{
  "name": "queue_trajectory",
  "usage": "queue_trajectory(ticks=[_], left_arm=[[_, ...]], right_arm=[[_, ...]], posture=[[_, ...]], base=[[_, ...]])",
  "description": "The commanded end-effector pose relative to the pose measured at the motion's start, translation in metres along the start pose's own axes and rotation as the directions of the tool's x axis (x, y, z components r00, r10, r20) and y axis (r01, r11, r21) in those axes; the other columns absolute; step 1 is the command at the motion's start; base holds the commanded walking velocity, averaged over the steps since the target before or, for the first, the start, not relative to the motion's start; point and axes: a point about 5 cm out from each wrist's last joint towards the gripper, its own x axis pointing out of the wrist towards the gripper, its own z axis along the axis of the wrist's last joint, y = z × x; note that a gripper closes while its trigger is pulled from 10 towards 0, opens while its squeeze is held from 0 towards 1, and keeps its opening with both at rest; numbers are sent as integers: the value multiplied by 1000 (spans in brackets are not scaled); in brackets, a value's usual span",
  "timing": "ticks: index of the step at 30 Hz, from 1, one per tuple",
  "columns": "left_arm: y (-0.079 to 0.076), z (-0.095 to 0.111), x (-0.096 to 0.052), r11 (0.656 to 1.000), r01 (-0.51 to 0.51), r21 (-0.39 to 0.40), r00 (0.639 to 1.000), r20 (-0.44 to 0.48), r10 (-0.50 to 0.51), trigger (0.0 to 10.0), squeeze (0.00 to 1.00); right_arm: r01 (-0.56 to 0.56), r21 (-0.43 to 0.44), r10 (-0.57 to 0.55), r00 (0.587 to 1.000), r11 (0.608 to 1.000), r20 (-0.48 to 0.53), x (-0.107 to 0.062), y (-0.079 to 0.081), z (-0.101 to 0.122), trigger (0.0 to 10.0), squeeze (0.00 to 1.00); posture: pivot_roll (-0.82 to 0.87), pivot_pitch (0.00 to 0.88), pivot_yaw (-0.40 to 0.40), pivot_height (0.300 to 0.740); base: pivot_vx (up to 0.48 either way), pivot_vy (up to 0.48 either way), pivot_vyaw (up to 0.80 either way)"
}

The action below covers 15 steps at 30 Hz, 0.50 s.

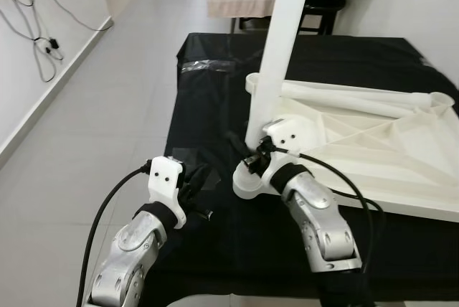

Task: Building children table

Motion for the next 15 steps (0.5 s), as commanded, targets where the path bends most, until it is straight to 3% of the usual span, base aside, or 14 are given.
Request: queue_trajectory(ticks=[1, 2, 3, 4, 5, 6, 8, 11, 13, 15], left_arm=[[1, -7, -1, 1000, -3, -9, 1000, -31, 3, 10000, 0], [1, -7, -1, 1000, 4, -6, 999, -35, -4, 10000, 0], [1, -7, -1, 1000, 4, -6, 999, -35, -4, 10000, 0], [0, -8, 0, 1000, 13, -2, 999, -39, -13, 10000, 0], [0, -8, 0, 1000, 16, -3, 999, -39, -16, 10000, 0], [0, -8, 0, 1000, 16, -3, 999, -39, -16, 10000, 0], [-2, -9, 1, 1000, 21, -5, 999, -39, -22, 10000, 0], [-2, -9, 1, 1000, 22, -6, 999, -39, -22, 10000, 0], [-3, -10, 0, 1000, 24, -5, 999, -40, -24, 10000, 0], [-3, -10, 0, 1000, 25, -4, 999, -41, -25, 10000, 0]], right_arm=[[-17, 23, 17, 1000, 1000, 16, 5, -12, 6, 10000, 1000], [-93, -10, 94, 995, 996, 43, 10, -17, 16, 10000, 882], [-93, -10, 94, 995, 996, 43, 10, -17, 16, 10000, 882], [-239, -84, 245, 967, 967, 71, 12, -23, 33, 10000, 0], [-306, -108, 314, 947, 946, 71, 13, -26, 39, 10000, 0], [-306, -108, 314, 947, 946, 71, 13, -26, 39, 10000, 0], [-450, -121, 458, 887, 885, 54, 12, -32, 46, 10000, 0], [-503, -128, 512, 858, 855, 41, 12, -33, 47, 10000, 0], [-589, -126, 593, 805, 798, -3, 14, -37, 48, 10000, 0], [-607, -115, 610, 792, 786, -17, 17, -40, 49, 10000, 0]], posture=[[25, 117, -9, 740], [26, 113, -8, 740], [26, 113, -8, 740], [28, 108, -12, 740], [29, 105, -14, 740], [29, 105, -14, 740], [36, 100, -19, 740], [36, 100, -19, 740], [44, 96, -22, 740], [44, 96, -22, 740]], base=[[0, 0, 0], [0, 0, 0], [0, 0, 0], [0, 0, 0], [0, 0, 0], [0, 0, 0], [0, 0, 0], [0, 0, 0], [0, 0, 0], [0, 0, 0]])
